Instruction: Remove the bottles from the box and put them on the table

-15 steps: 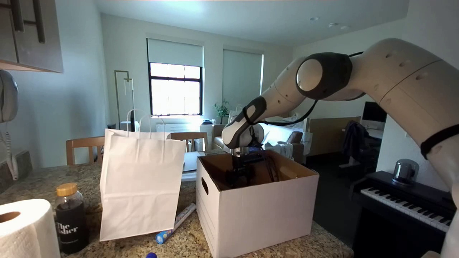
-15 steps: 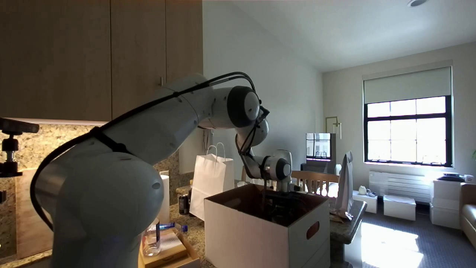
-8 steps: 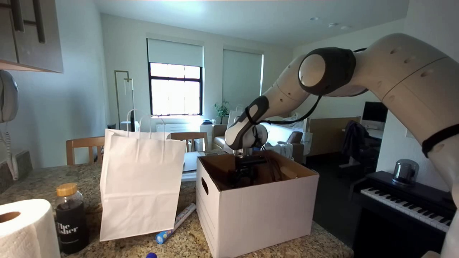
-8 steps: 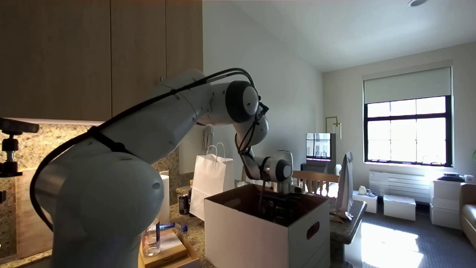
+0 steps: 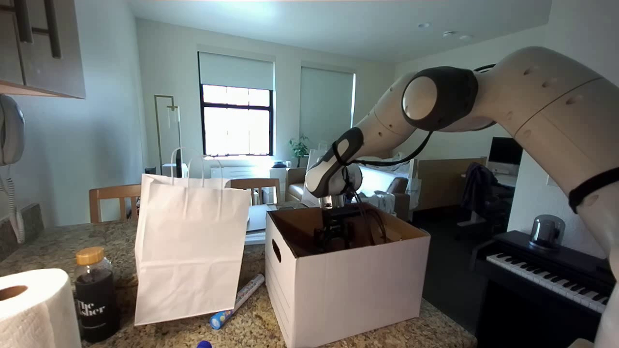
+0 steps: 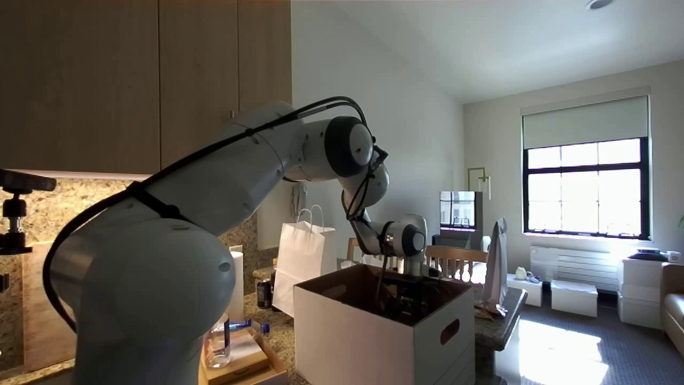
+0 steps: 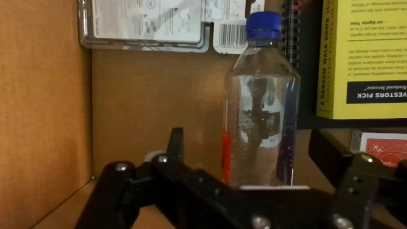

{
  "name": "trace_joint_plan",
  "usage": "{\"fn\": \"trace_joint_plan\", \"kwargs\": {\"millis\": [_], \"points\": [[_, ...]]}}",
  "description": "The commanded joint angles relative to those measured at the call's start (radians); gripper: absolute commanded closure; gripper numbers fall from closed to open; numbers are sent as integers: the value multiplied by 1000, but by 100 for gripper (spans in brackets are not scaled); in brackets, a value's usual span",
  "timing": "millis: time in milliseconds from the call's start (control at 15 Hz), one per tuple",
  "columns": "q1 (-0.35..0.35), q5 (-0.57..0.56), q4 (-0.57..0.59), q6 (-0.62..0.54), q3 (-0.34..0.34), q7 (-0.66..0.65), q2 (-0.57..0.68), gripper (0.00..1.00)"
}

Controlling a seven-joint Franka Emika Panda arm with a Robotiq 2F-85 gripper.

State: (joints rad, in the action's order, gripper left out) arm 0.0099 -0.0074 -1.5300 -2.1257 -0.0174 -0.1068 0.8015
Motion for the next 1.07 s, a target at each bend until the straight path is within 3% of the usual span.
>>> {"fn": "trace_joint_plan", "kwargs": {"millis": [0,333,600,800,867,1000], "points": [[3,-12,59,26,-12,9,85,0],[9,-18,139,22,-18,4,149,0],[8,-17,194,119,-10,27,186,0],[-21,18,190,204,35,126,147,0],[-6,1,181,174,3,62,86,0],[-8,2,185,181,3,67,86,0]]}}
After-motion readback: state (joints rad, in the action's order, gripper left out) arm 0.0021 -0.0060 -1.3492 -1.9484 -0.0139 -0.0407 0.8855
